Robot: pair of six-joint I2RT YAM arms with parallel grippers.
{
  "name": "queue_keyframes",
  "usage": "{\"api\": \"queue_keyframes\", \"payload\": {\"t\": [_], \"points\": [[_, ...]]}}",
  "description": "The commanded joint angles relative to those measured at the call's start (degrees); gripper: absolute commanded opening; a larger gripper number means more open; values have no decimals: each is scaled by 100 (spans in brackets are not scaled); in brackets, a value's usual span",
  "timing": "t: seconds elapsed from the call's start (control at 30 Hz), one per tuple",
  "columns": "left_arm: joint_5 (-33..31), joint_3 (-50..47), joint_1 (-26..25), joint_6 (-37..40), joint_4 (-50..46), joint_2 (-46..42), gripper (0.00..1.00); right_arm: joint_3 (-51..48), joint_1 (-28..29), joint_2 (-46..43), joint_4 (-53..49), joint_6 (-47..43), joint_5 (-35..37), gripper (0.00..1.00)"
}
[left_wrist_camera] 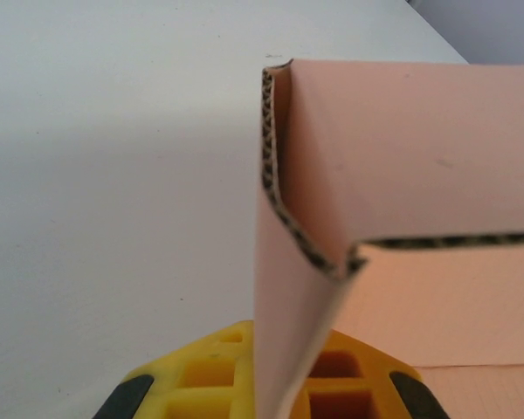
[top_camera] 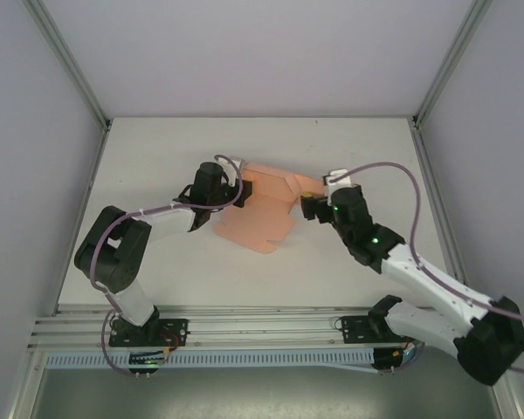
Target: Assemble paper box
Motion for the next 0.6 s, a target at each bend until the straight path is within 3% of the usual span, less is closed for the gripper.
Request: {"api": "queue_keyframes", "payload": {"t": [0.0, 0.17, 0.3, 0.4, 0.57], "points": [[121, 48, 19, -116, 229, -84, 0, -192, -305, -566, -127, 313, -91, 99], [133, 62, 15, -111, 199, -66, 0, -277, -981, -1147, -306, 559, -440, 99], [155, 57, 19, -108, 193, -66, 0, -156, -1645, -1051, -697, 858, -580, 99], [168, 55, 18, -95, 181, -73, 0, -30, -2084, -672, -866, 935, -1203, 99], [162, 95, 19, -121, 140, -66, 0, 181, -2098, 78, -567, 773, -2394, 98]]}}
